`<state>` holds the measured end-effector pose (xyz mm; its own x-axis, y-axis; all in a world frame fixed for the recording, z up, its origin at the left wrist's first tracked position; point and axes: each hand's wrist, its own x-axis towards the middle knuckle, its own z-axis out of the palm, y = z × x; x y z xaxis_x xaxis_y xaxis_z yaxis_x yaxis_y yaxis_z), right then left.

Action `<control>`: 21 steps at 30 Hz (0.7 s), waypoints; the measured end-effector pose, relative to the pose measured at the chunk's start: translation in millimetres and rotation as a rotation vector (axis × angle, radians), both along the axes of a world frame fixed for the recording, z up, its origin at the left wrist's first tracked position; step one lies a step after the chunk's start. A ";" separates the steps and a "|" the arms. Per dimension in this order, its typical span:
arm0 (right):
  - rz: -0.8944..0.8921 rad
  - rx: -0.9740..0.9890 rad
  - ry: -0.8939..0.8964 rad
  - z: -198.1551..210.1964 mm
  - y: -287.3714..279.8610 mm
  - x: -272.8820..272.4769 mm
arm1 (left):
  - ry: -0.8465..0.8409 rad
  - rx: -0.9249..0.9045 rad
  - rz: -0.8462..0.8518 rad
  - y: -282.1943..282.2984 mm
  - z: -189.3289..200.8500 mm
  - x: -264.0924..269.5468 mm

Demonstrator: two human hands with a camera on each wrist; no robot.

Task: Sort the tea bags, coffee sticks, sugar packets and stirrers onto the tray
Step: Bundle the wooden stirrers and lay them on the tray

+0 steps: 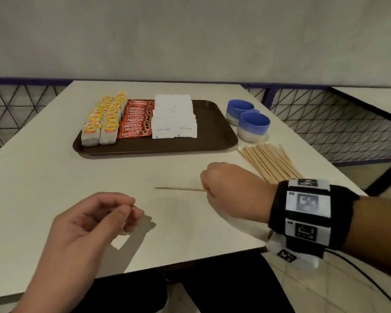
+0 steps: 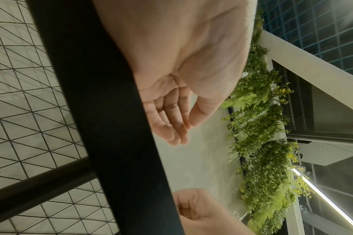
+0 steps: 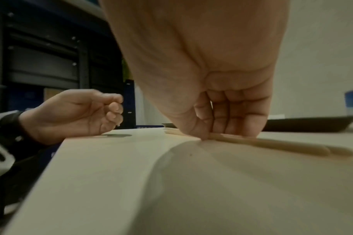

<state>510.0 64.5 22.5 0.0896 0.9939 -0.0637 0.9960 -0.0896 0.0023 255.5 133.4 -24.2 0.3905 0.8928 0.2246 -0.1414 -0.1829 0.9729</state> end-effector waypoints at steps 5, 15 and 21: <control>0.039 -0.095 -0.075 9.6 -18.3 -6.5 | 0.096 0.057 0.016 -4.5 -8.6 3.8; -0.504 -0.020 0.108 65.3 -63.6 92.3 | 0.060 0.031 0.049 -6.1 -11.5 8.9; -0.562 -0.004 0.200 46.8 -73.7 110.6 | 0.142 0.050 0.055 -0.9 -24.6 8.3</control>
<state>620.5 -9.2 69.4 0.5876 0.7974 -0.1373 0.7771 -0.6035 -0.1786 263.9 132.4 -48.8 0.3721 0.9030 0.2148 0.0088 -0.2348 0.9720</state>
